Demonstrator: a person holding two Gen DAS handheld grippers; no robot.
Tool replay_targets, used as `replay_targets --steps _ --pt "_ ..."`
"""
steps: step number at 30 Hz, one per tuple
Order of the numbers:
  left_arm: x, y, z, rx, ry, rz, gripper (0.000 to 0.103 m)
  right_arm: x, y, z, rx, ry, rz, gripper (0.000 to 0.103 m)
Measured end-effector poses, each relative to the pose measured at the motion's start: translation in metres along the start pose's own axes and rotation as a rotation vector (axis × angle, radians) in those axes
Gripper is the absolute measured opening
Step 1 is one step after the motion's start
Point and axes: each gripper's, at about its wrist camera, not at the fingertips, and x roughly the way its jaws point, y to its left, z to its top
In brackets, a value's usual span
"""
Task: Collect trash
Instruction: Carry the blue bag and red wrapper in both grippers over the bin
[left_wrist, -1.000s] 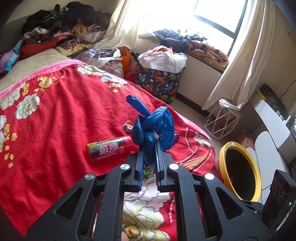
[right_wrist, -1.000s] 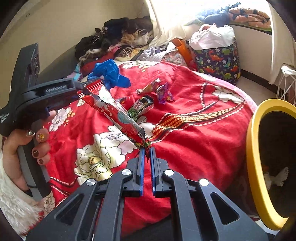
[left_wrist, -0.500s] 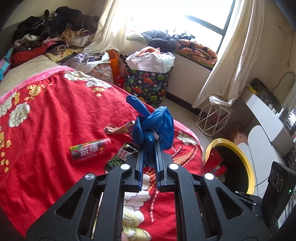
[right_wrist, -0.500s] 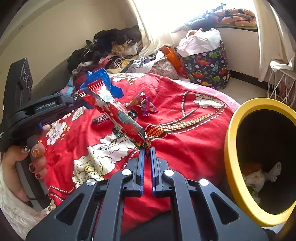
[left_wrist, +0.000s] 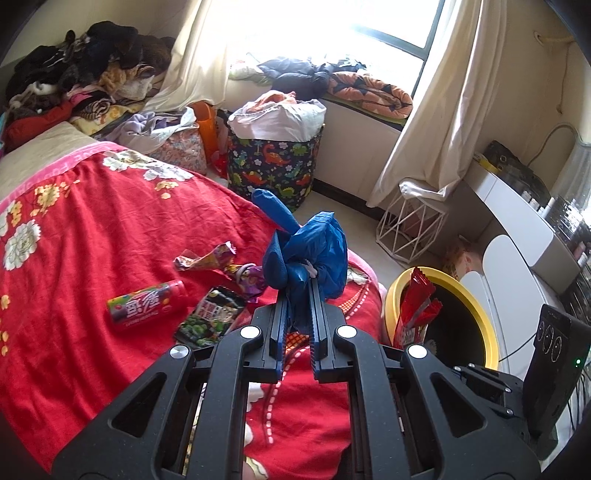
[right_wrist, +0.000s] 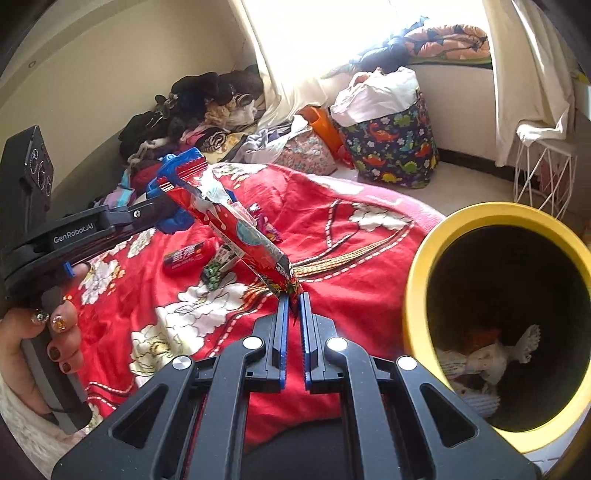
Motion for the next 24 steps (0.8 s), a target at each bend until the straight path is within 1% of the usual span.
replay_targets --steps 11,24 --pt "0.007 -0.02 0.0 0.034 0.009 -0.027 0.006 -0.01 -0.016 0.001 0.02 -0.033 -0.044 0.006" --pt "0.013 -0.044 -0.005 0.074 0.026 -0.069 0.006 -0.018 -0.042 0.003 0.079 -0.067 -0.095 0.006"
